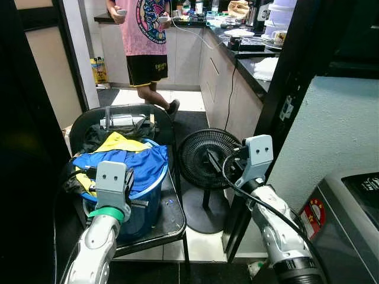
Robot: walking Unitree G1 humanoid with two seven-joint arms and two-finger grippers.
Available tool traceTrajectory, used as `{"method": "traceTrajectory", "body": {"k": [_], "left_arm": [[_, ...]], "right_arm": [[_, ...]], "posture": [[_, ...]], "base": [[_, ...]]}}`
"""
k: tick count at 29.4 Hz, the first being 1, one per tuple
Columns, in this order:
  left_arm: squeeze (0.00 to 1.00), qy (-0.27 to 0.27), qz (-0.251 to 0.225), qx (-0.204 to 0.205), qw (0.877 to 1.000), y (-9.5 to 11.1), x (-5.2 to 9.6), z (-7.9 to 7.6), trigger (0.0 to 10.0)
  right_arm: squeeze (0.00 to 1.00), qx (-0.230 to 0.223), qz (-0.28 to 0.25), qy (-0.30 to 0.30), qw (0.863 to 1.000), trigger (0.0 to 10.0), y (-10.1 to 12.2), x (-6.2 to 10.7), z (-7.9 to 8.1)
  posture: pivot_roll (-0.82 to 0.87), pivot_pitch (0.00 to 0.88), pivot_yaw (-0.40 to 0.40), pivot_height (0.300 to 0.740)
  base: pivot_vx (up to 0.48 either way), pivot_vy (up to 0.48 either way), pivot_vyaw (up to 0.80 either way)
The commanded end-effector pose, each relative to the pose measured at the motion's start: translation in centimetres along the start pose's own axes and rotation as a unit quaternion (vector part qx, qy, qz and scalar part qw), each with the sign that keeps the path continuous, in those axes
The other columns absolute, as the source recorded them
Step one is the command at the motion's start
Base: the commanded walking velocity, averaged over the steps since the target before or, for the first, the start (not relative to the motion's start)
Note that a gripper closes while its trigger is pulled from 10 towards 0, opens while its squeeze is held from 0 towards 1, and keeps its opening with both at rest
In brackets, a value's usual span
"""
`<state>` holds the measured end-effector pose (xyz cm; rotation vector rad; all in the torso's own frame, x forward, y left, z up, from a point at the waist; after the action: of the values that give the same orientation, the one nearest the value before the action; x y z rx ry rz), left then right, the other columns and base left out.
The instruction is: Clothes washing
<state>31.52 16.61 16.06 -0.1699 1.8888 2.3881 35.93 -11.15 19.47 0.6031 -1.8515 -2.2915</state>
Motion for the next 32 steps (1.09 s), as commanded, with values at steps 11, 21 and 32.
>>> {"method": "traceTrajectory", "body": {"k": [11, 21, 32], "left_arm": [[0.00, 0.014, 0.009, 0.011, 1.000, -0.5, -0.1, 1.1, 10.0], [0.00, 0.019, 0.000, 0.025, 1.000, 0.0, -0.2, 1.0, 10.0], [0.00, 0.017, -0.025, 0.045, 0.999, 0.7, -0.3, 0.9, 10.0]], "right_arm": [[0.00, 0.003, 0.006, 0.000, 1.000, 10.0, -0.5, 0.4, 0.6], [0.00, 0.007, 0.001, 0.004, 1.000, 10.0, 0.0, 0.1, 0.4], [0.00, 0.007, 0.000, 0.010, 1.000, 10.0, 0.4, -0.2, 0.6]], "posture": [[-0.02, 0.000, 0.024, 0.740], [-0.02, 0.000, 0.010, 0.740], [-0.02, 0.000, -0.006, 0.740]], "base": [[0.000, 0.000, 0.44], [0.000, 0.000, 0.80], [0.029, 0.000, 0.44]]}}
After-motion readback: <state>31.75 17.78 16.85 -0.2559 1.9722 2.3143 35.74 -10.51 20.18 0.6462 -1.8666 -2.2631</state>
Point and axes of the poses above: a point about 5 cm out from each wrist's last joint towards the gripper, its own x axis pointing back from the gripper into the wrist, its own y axis along the axis of the wrist's last joint, z = x × y, the point moved 1 cm from there along -x, pointing out of the wrist towards the gripper, and after that the axes turned 10 degrees about -x, right-handed, at the moved point
